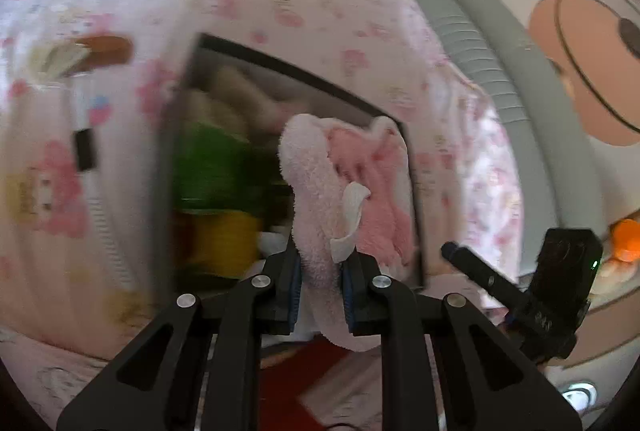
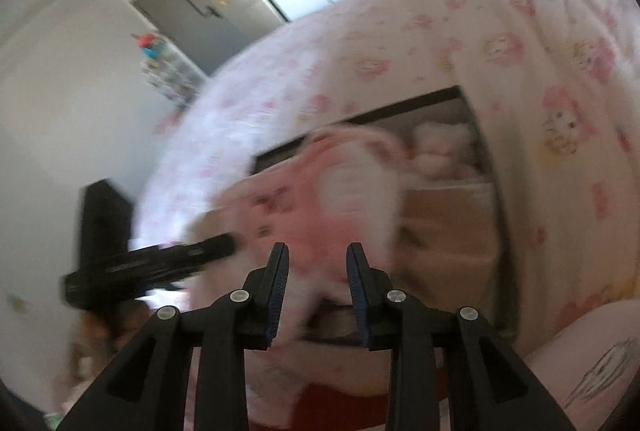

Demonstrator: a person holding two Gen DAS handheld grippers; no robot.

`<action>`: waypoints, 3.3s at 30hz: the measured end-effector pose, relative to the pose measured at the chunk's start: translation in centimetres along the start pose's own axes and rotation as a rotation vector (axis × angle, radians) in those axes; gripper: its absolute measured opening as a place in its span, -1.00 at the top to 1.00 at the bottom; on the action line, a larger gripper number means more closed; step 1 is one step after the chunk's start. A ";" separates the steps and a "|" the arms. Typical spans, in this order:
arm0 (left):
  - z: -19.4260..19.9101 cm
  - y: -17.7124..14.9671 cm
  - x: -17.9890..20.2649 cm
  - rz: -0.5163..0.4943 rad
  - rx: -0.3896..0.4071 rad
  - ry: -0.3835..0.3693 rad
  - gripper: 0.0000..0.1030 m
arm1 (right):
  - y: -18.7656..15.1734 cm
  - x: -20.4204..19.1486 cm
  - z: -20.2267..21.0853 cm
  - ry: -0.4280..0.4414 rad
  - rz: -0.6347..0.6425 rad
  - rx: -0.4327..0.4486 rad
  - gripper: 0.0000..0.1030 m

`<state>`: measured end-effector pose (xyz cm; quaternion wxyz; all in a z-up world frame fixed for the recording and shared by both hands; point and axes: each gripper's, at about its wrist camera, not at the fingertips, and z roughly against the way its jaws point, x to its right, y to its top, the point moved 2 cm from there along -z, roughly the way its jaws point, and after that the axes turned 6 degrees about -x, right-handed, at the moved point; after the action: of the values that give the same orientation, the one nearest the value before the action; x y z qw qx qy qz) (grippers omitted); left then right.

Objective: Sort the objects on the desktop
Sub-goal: 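Carry the pink plush toy in the right gripper over the black box, then lower the pink plush toy into the box and open the right gripper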

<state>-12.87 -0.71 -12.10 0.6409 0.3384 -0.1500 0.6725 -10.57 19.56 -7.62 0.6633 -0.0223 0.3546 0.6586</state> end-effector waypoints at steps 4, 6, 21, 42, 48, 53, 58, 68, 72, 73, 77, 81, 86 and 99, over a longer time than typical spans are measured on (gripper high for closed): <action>0.0 0.3 -1.2 0.004 0.004 0.072 0.66 | 1.1 1.5 -2.2 0.014 -0.039 -0.042 0.35; -0.2 0.6 -1.4 0.015 -0.005 0.065 0.59 | 1.5 2.2 -3.1 0.032 -0.055 -0.061 0.06; -0.5 1.2 0.8 -0.107 0.026 0.050 0.67 | 1.7 0.3 -3.6 0.082 0.013 -0.062 0.69; -0.9 -0.5 1.7 -0.145 0.020 0.159 0.42 | 0.6 3.6 -1.0 -0.147 -0.032 -0.037 0.14; -3.8 -2.0 2.6 -0.180 -0.048 0.144 0.45 | 0.2 4.5 -4.6 0.008 -0.104 -0.150 0.21; -4.4 -1.3 2.2 -0.156 -0.044 0.193 0.49 | 0.7 1.5 -2.9 0.129 -0.027 -0.104 0.21; -4.5 -1.1 2.4 -0.174 -0.056 0.221 0.50 | 0.9 0.8 0.0 0.023 -0.032 0.008 0.22; -3.2 -2.0 3.8 -0.219 -0.019 0.131 0.49 | -0.4 -1.7 -3.2 -0.098 0.129 -0.060 0.21; -4.1 -1.9 2.7 -0.222 -0.035 0.247 0.50 | -0.9 -0.8 -6.0 -0.140 0.106 -0.119 0.21; -4.1 -1.8 2.5 -0.216 -0.033 0.236 0.50 | -0.8 -0.6 -6.2 -0.142 0.101 -0.118 0.21; -4.6 -0.9 2.9 -0.237 -0.009 0.276 0.50 | 0.7 -0.7 -7.0 -0.189 0.128 -0.077 0.21; -4.0 -0.4 3.0 -0.229 0.009 0.259 0.50 | 0.9 -0.7 -6.8 -0.188 0.121 -0.080 0.21; -2.4 -2.5 3.0 -0.204 -0.022 0.088 0.47 | 0.0 0.3 -3.8 -0.130 0.081 -0.011 0.21; -5.2 -2.0 3.2 -0.260 -0.014 0.259 0.42 | -0.2 0.9 -4.7 -0.229 0.085 -0.017 0.21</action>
<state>-12.17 5.29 -14.25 0.7387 0.2613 -0.0259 0.6208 -12.54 18.01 -11.71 0.6709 0.0628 0.2715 0.6872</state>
